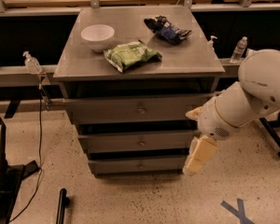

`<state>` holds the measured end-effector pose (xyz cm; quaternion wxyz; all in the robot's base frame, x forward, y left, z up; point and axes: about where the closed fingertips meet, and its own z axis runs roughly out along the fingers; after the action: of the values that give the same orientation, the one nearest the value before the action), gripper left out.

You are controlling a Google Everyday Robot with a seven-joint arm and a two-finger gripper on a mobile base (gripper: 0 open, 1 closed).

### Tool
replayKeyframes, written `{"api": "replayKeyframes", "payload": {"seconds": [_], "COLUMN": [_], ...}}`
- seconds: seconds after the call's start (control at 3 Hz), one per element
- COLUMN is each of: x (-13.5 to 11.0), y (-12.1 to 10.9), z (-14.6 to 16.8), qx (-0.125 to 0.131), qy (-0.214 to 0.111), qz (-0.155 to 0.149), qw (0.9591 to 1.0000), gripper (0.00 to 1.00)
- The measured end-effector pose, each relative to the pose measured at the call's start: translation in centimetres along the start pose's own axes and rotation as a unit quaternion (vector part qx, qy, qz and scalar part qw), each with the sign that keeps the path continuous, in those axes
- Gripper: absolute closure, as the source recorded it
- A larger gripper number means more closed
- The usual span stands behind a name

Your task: Open middle drawer

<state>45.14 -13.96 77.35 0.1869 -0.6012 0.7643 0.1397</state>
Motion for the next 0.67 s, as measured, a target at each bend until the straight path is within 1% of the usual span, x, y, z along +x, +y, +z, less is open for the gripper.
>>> {"api": "replayKeyframes", "payload": {"seconds": [0.33, 0.67], "x": [-0.4, -1.4], "y": [-0.8, -0.8], "z": [-1.0, 1.6], "qx": [0.019, -0.005], "qy": [0.001, -0.022], "qz": [-0.002, -0.025], "qw": [0.9998, 0.9994], "gripper": [0.0, 0.0]}}
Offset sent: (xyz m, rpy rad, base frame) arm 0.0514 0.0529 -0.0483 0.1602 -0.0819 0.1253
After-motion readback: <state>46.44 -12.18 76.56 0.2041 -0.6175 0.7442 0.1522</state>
